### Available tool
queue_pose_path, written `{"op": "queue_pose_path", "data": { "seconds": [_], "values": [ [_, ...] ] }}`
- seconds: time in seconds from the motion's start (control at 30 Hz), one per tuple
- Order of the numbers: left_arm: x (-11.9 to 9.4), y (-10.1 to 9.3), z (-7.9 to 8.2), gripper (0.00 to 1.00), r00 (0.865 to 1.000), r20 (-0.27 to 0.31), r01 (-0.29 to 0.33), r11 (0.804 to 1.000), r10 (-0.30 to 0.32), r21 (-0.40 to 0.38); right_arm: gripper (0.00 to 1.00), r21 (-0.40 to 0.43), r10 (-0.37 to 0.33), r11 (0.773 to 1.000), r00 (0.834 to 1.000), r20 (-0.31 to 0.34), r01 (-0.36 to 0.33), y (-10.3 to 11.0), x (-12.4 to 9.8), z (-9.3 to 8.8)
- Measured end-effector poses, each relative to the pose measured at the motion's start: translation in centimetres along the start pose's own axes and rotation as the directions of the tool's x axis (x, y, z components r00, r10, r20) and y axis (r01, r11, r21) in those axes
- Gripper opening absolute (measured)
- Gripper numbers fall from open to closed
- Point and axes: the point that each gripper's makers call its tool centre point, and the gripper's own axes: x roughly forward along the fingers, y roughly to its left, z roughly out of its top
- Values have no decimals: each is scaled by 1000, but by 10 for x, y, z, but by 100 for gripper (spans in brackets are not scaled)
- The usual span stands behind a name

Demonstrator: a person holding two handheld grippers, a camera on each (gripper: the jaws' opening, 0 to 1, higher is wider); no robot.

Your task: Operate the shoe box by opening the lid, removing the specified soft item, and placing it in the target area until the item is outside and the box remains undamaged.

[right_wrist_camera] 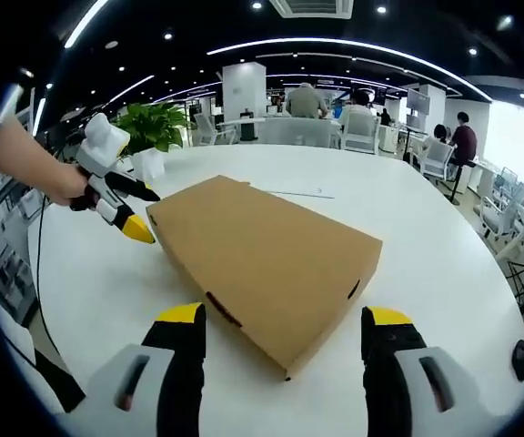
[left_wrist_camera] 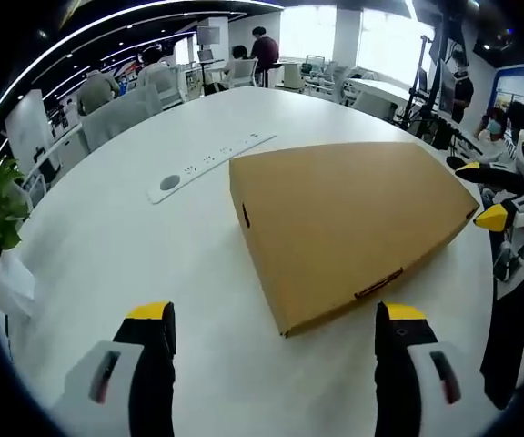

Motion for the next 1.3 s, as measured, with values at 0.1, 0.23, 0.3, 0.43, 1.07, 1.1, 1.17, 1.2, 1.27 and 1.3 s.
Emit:
{"op": "queue_pose_path", "data": {
  "seconds": [0.1,0.23,0.3,0.43,1.07,1.1,1.17,1.2,1.27,1.3],
  "values": [
    [3,-5,2,90,1000,10,11,1000,-11,16,72,-2,-1,1000,1000,-5,1,-1,0,-1],
    [6,-9,6,86,1000,14,27,999,-28,39,75,0,6,1000,1000,-18,-6,2,2,-3],
    [9,-12,7,85,999,5,33,998,-33,45,75,-7,7,1000,1000,-25,-7,3,5,-4],
    [10,-22,9,82,998,-5,58,995,-57,76,74,7,19,1000,999,-43,-18,9,5,-6],
    [14,-38,11,71,997,-31,68,983,-64,172,67,22,8,1000,998,-62,-6,9,16,-5],
    [15,-37,11,71,998,-35,66,983,-61,168,67,20,7,1000,998,-62,-6,9,16,-5],
    [16,-38,11,71,998,-38,60,985,-55,164,67,8,3,1000,998,-63,-3,9,15,-5],
    [16,-38,11,71,998,-39,59,985,-53,163,67,-1,0,1000,998,-66,0,10,15,-6],
    [17,-37,8,70,998,-41,61,988,-56,145,69,-20,-2,1000,997,-76,1,12,16,-7],
    [17,-39,8,70,997,-46,64,989,-58,132,71,-18,0,1000,997,-79,-1,13,16,-6]
  ]
}}
